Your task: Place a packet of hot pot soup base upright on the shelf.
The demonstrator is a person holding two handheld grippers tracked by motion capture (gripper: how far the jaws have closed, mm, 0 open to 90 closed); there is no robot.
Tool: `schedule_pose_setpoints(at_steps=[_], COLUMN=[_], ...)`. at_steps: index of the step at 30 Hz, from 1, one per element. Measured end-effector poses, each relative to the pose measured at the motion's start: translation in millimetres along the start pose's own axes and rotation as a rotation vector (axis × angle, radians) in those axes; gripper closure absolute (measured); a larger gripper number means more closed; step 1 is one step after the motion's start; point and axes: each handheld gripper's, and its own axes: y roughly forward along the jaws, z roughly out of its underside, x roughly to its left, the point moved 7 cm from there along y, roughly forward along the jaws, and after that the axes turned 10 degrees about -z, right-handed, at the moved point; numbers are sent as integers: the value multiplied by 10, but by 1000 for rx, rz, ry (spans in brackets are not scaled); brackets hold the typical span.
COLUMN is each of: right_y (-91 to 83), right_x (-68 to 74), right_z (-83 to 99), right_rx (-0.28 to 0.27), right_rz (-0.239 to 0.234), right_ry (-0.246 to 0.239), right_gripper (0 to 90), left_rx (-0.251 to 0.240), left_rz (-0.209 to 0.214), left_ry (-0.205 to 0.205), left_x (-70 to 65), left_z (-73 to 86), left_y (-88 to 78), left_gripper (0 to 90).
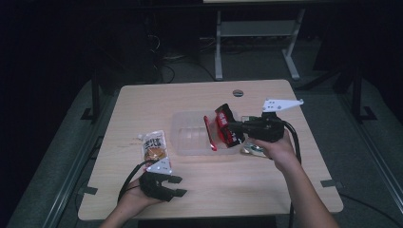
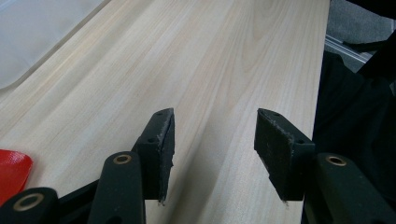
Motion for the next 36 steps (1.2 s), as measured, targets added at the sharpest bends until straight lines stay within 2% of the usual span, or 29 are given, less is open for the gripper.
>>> schedule_pose_setpoints(at_steps=[4,10,15,27,33,36], right_y=[-3,-25,-24,114,130,143], right_x=[-66,-229,-281,-324,-376,-392], right_z=[-35,-13,36,150,209,223], right_rx=[-2,-11,3,59,39,46], right_rz=[24,64,82,103,100,109], right_ry=[-2,25,34,39,62,61], right_gripper=[900,900,900,900,900,900], left_rx=[2,4,8,12,15,20], left_rz=[1,1,3,6,8,9], left_ry=[6,6,7,1,-2,3], left_x=[1,5,3,-6,-5,-5], left_z=[4,7,9,17,22,25], left_y=[4,10,13,15,17,21], left_gripper=[477,475,472,470,470,469])
